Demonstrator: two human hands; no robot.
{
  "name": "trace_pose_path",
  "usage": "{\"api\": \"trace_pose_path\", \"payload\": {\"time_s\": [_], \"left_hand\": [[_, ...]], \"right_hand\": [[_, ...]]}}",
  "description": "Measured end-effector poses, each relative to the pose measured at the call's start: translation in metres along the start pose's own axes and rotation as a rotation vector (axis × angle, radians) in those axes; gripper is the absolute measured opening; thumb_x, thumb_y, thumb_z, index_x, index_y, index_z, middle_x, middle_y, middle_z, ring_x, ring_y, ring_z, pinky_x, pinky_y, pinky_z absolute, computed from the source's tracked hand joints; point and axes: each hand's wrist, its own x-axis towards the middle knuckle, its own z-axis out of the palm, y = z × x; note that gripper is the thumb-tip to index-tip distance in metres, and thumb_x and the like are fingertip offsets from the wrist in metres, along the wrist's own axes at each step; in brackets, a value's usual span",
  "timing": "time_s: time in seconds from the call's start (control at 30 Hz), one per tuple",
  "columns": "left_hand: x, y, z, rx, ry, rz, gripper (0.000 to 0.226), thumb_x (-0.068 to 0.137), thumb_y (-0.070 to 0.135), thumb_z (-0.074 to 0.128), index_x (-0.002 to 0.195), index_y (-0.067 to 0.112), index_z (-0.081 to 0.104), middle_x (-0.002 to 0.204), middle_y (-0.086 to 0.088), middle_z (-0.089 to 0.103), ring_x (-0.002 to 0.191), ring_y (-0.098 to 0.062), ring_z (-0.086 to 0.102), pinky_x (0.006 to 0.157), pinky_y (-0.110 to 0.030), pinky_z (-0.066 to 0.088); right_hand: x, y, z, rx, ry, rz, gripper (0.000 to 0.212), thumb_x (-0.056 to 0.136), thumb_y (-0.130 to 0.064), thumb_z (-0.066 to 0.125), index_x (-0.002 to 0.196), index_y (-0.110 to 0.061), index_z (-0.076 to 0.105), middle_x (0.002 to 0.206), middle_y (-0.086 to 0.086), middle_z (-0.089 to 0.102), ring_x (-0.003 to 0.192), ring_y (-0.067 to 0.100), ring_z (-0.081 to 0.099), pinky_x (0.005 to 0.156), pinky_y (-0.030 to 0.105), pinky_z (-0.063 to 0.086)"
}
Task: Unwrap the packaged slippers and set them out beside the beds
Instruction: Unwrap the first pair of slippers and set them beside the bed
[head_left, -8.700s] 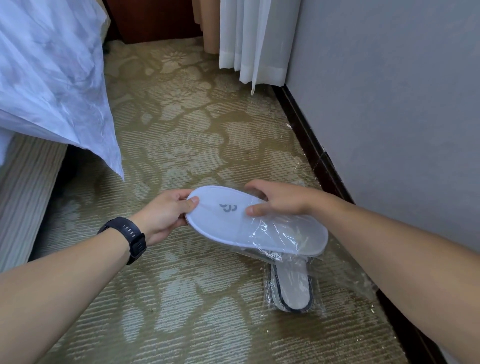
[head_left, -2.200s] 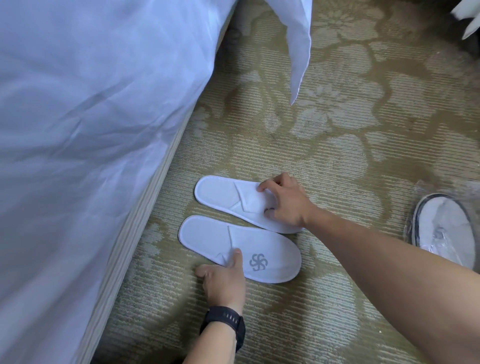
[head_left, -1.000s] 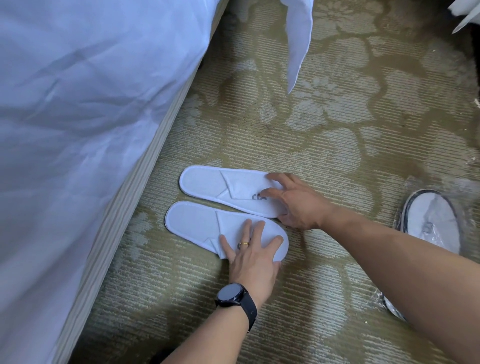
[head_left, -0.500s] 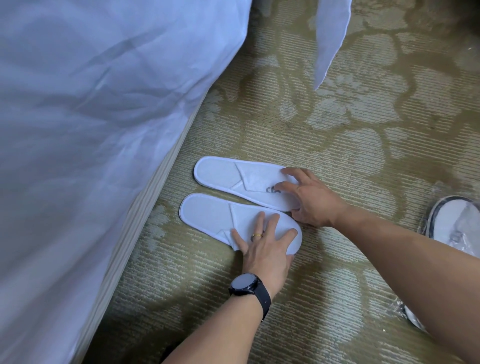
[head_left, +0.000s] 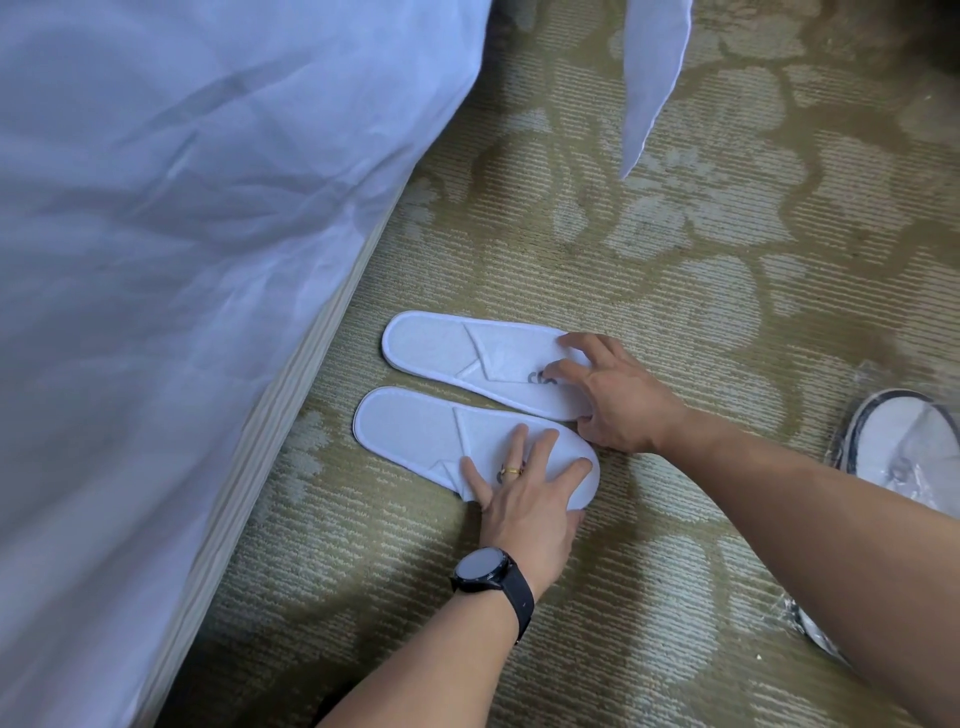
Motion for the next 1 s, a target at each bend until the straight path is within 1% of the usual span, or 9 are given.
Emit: {"api": "trace_pose_path", "payload": {"time_s": [0.17,0.27,0.47,0.6,0.7,0.77,0.9,1.0], "left_hand": [[0.001,-0.002,0.0,-0.018,-0.004,-0.006,0.053,0.101,0.036,0.063,0.149,0.049,0.045,0.172,0.005,0.015,0.164,-0.027,-0.006,0.113,-0.085,-0.008],[0.003,-0.002,0.0,-0.031,-0.004,-0.017,0.053,0.101,0.038,0.062,0.149,0.049,0.044,0.172,0.007,0.015,0.164,-0.025,-0.006,0.113,-0.084,-0.009],[0.003,0.0,0.0,-0.038,0.004,-0.033,0.055,0.101,0.04,0.06,0.152,0.047,0.04,0.173,0.008,0.015,0.165,-0.026,-0.005,0.113,-0.085,-0.009],[0.002,0.002,0.0,-0.033,0.008,-0.048,0.055,0.101,0.043,0.059,0.152,0.047,0.039,0.172,0.008,0.017,0.165,-0.026,-0.004,0.113,-0.084,-0.007],[0.001,0.005,-0.001,-0.003,0.031,-0.046,0.055,0.101,0.046,0.057,0.152,0.047,0.039,0.171,0.009,0.019,0.165,-0.026,-0.001,0.116,-0.082,-0.004],[0.002,0.009,-0.001,0.005,0.055,-0.034,0.054,0.099,0.046,0.059,0.15,0.046,0.041,0.17,0.009,0.023,0.165,-0.026,0.004,0.118,-0.079,-0.003],[0.003,0.023,0.002,-0.007,0.075,-0.018,0.053,0.098,0.046,0.06,0.147,0.045,0.043,0.168,0.009,0.026,0.164,-0.023,0.006,0.121,-0.072,-0.005],[0.003,0.04,0.006,-0.004,0.08,0.017,0.051,0.097,0.047,0.059,0.145,0.042,0.044,0.166,0.008,0.028,0.163,-0.022,0.008,0.122,-0.067,-0.006]], "right_hand": [[-0.001,0.001,0.0,-0.018,-0.001,-0.002,0.08,0.076,-0.024,0.079,0.148,-0.039,0.046,0.167,0.002,0.019,0.15,0.029,0.019,0.118,0.049,0.039],[-0.001,0.001,0.001,-0.039,-0.007,0.001,0.08,0.077,-0.025,0.078,0.148,-0.04,0.044,0.167,0.001,0.018,0.151,0.03,0.019,0.119,0.05,0.038],[-0.001,0.0,0.001,-0.057,-0.008,0.01,0.079,0.078,-0.024,0.075,0.149,-0.041,0.044,0.168,0.003,0.02,0.153,0.034,0.02,0.125,0.05,0.022],[-0.003,-0.002,0.0,-0.064,0.021,0.001,0.077,0.079,-0.029,0.076,0.149,-0.041,0.045,0.167,0.006,0.025,0.154,0.035,0.021,0.125,0.05,0.018],[-0.008,-0.002,-0.002,-0.063,0.052,-0.016,0.075,0.081,-0.037,0.077,0.149,-0.039,0.048,0.166,0.007,0.028,0.153,0.035,0.025,0.124,0.05,0.018],[-0.011,-0.001,-0.005,-0.046,0.061,-0.018,0.075,0.08,-0.039,0.077,0.15,-0.039,0.049,0.166,0.007,0.03,0.153,0.034,0.026,0.124,0.049,0.019],[-0.022,0.004,-0.016,-0.006,0.064,0.01,0.077,0.079,-0.035,0.074,0.151,-0.035,0.048,0.165,0.008,0.03,0.151,0.036,0.029,0.123,0.049,0.022],[-0.037,0.012,-0.028,0.021,0.105,0.037,0.073,0.081,-0.033,0.071,0.151,-0.031,0.051,0.165,0.011,0.034,0.148,0.039,0.035,0.121,0.048,0.027]]}}
